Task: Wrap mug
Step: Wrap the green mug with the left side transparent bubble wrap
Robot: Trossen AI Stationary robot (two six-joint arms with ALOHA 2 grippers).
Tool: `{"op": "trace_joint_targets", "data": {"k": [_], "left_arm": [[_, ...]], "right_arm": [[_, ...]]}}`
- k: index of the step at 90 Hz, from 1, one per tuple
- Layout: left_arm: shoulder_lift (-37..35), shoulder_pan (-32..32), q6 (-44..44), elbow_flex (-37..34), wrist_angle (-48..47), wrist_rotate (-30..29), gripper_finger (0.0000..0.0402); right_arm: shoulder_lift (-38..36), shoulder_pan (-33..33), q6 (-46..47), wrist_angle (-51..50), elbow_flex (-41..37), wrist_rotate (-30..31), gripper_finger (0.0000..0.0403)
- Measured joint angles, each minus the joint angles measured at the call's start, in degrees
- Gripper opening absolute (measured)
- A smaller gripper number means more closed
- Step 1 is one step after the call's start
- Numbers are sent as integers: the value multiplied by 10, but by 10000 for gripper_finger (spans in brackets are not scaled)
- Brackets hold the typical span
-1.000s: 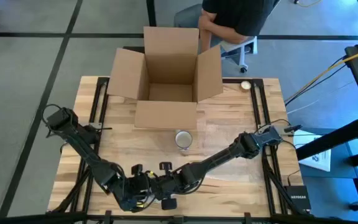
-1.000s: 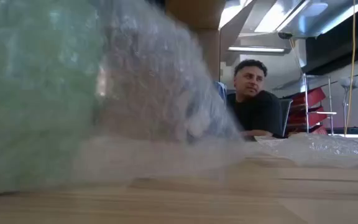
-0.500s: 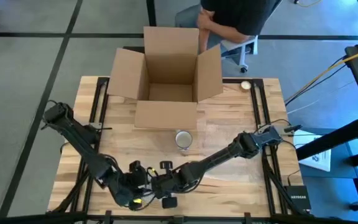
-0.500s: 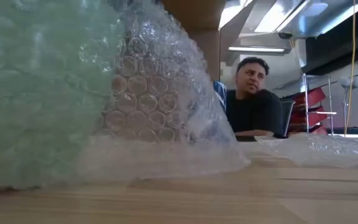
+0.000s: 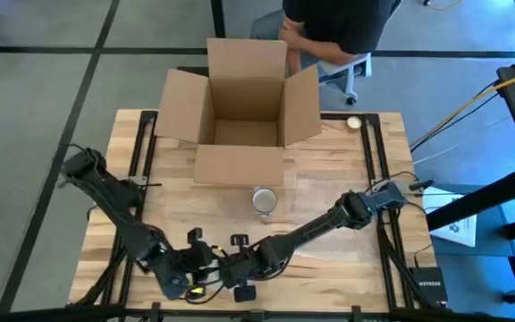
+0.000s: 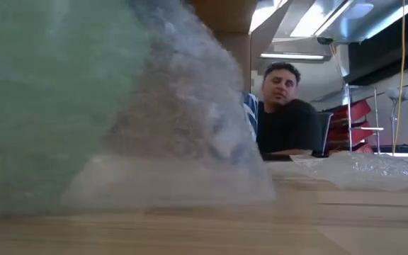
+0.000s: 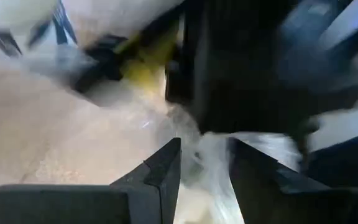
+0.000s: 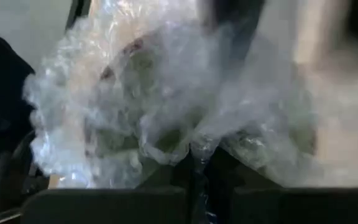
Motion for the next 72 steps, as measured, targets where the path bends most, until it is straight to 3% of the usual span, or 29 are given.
{"op": "trace_joint_targets", "data": {"k": [27,72], "left_arm": [[46,-1,-27,2,7,5,111],[50,-2,-31,2,7,10,111]], "right_arm": [[0,0,0,-10,17,3,5],[3,0,0,-69,50,-2,5]]}}
